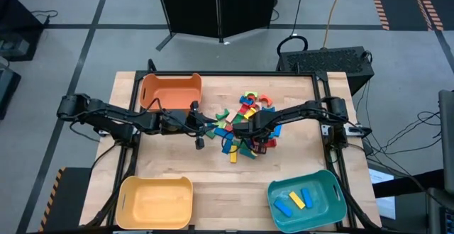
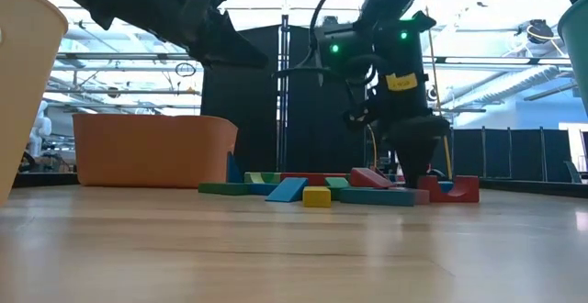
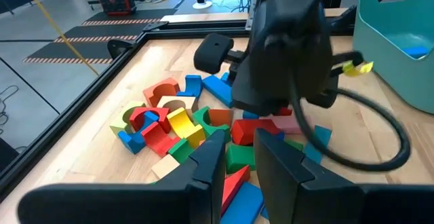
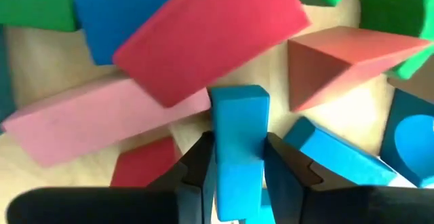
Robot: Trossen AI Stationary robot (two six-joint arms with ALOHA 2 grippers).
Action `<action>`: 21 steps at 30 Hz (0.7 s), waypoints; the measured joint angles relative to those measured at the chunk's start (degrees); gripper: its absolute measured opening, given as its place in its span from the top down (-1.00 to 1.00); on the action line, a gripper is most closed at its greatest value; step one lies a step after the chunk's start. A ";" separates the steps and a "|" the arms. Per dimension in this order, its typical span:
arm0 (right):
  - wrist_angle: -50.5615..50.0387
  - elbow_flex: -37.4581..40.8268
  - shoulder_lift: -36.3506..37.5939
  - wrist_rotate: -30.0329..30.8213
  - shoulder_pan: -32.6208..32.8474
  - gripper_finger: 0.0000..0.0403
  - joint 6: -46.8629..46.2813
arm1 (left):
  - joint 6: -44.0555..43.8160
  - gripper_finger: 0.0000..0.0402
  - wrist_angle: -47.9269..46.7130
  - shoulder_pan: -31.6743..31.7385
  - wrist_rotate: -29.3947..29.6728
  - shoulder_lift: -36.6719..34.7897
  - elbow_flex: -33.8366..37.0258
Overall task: Sort blocks by size
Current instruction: Put the blue rectangular block into the blue bin
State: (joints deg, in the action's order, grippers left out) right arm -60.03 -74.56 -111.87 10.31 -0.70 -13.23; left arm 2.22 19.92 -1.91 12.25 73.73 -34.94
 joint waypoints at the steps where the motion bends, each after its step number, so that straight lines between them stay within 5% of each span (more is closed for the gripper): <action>1: -0.06 0.00 0.62 0.06 0.12 0.58 -0.44 | 0.03 0.60 0.02 0.01 0.01 0.00 0.00; 21: -8.86 0.00 20.82 0.13 4.17 0.57 -12.33 | 0.10 0.60 -0.02 0.00 0.02 0.00 0.00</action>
State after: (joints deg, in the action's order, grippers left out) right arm -68.90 -74.56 -91.05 10.44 3.48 -25.56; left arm 2.32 19.90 -1.91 12.27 73.74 -34.94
